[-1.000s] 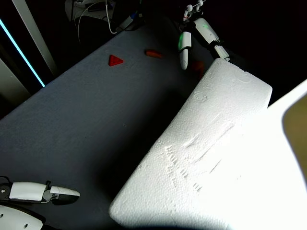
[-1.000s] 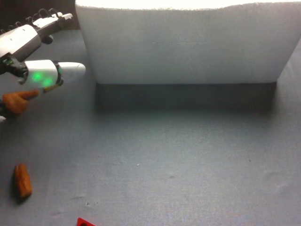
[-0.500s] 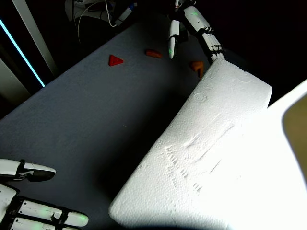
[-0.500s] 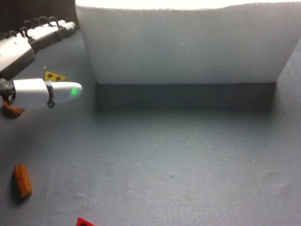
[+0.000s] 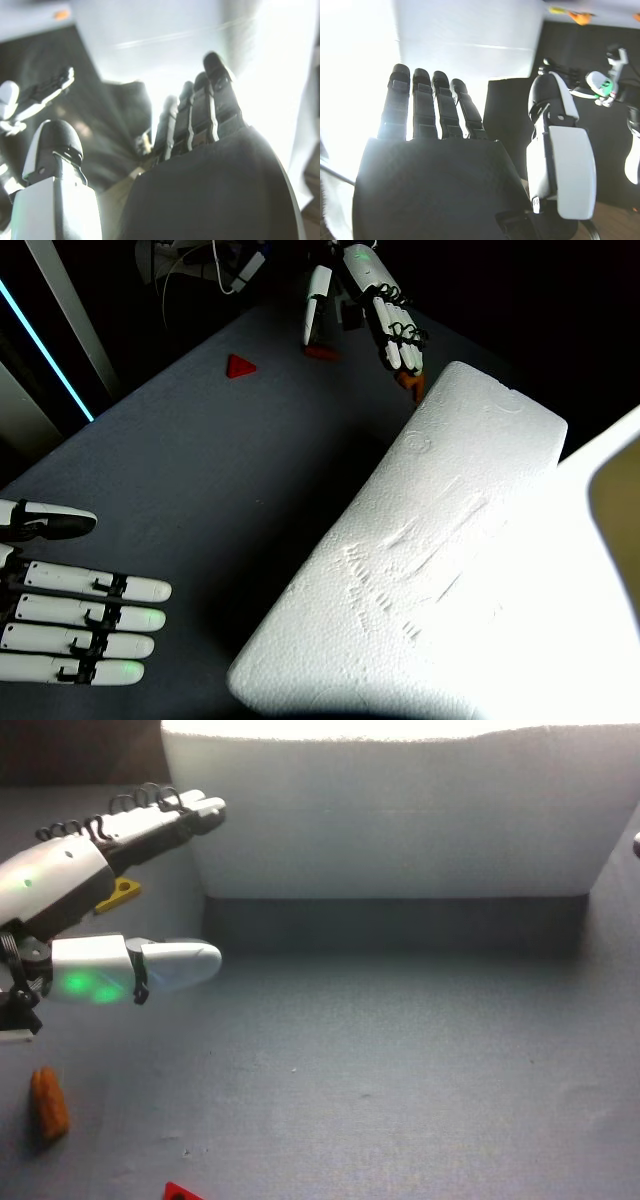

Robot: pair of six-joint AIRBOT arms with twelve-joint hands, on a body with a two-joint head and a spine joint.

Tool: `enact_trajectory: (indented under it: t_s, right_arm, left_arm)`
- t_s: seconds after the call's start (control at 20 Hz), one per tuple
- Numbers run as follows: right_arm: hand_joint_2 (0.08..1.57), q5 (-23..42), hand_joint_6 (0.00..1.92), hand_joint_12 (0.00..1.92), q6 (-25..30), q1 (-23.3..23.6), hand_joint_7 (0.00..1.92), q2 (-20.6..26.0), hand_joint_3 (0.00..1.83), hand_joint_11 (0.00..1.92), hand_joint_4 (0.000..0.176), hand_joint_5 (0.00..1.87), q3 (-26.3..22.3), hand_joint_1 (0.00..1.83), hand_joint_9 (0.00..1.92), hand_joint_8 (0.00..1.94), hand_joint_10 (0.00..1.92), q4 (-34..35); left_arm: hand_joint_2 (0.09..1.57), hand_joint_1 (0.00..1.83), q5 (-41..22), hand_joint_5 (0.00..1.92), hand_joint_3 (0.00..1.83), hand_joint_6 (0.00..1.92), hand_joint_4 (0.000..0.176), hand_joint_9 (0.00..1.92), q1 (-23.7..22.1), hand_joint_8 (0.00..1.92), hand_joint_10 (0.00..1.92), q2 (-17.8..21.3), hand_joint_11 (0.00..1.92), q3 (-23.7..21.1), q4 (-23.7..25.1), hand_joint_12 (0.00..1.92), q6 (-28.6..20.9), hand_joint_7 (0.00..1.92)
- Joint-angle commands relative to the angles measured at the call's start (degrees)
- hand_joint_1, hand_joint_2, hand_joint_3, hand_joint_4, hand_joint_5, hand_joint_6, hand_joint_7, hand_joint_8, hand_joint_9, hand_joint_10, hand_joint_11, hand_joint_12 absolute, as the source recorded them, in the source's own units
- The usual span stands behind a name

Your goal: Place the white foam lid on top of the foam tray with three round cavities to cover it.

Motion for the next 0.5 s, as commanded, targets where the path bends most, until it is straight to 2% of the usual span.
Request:
enact_trajectory:
  t_s: [0.0,0.05,0.1,0.15,0.2,0.3,0.45]
  right_arm:
    - [1.28,7.2,0.0,0.0,0.6,0.0,0.0,0.6,0.02,0.0,0.0,0.0,0.0,0.5,0.0,0.0,0.0,0.9]
    - [1.27,7.3,0.0,0.0,1.2,0.0,0.0,0.3,0.01,0.0,0.0,0.0,0.2,0.47,0.0,0.0,0.0,0.5]
    - [1.25,7.4,0.0,0.0,1.5,0.0,0.0,0.0,0.0,0.0,0.0,0.0,0.4,0.44,0.0,0.0,0.0,0.2]
    - [1.24,7.5,0.0,0.0,1.8,0.0,0.0,-0.4,0.0,0.0,0.0,0.0,0.7,0.35,0.0,0.0,0.0,-0.1]
    - [1.23,7.6,0.0,0.0,2.3,0.1,0.0,-0.7,0.0,0.0,0.0,0.0,1.0,0.32,0.0,0.0,0.0,-0.7]
    - [1.21,7.6,0.0,0.0,2.5,0.5,0.0,-0.8,0.0,0.0,0.0,0.0,1.2,0.31,0.0,0.0,0.0,-1.6]
    - [1.21,8.0,0.0,0.0,2.7,1.4,0.0,-1.0,0.0,0.0,0.0,0.0,1.2,0.32,0.0,0.0,0.0,-3.0]
  left_arm:
    - [1.11,0.38,-7.5,0.09,0.0,0.0,0.005,0.03,-1.0,0.0,0.01,0.1,0.0,0.0,-0.7,0.4,-0.8,0.03]
    - [1.11,0.39,-7.2,0.1,0.0,0.0,0.0,0.04,-1.8,0.0,0.01,-0.4,0.0,0.2,0.4,0.42,-1.3,0.05]
    - [1.11,0.45,-7.0,0.1,0.0,0.0,0.0,0.03,-2.5,0.0,0.0,-0.9,0.0,0.6,1.6,0.28,-2.0,0.04]
    - [1.13,0.45,-6.8,0.08,0.0,0.0,0.012,0.01,-3.4,0.0,0.0,-1.6,0.0,1.2,2.8,0.1,-2.7,0.02]
    - [1.13,0.44,-6.4,0.07,0.0,0.0,0.02,0.0,-4.3,0.0,0.0,-2.3,0.0,1.9,4.0,0.02,-3.4,0.01]
    - [1.14,0.44,-5.8,0.04,0.01,0.0,0.024,0.0,-5.9,0.0,0.0,-3.5,0.0,2.8,6.2,0.0,-4.6,0.0]
    - [1.14,0.39,-5.5,0.06,0.0,0.0,0.018,0.0,-7.3,0.0,0.0,-4.2,0.0,3.2,8.4,0.0,-5.8,0.01]
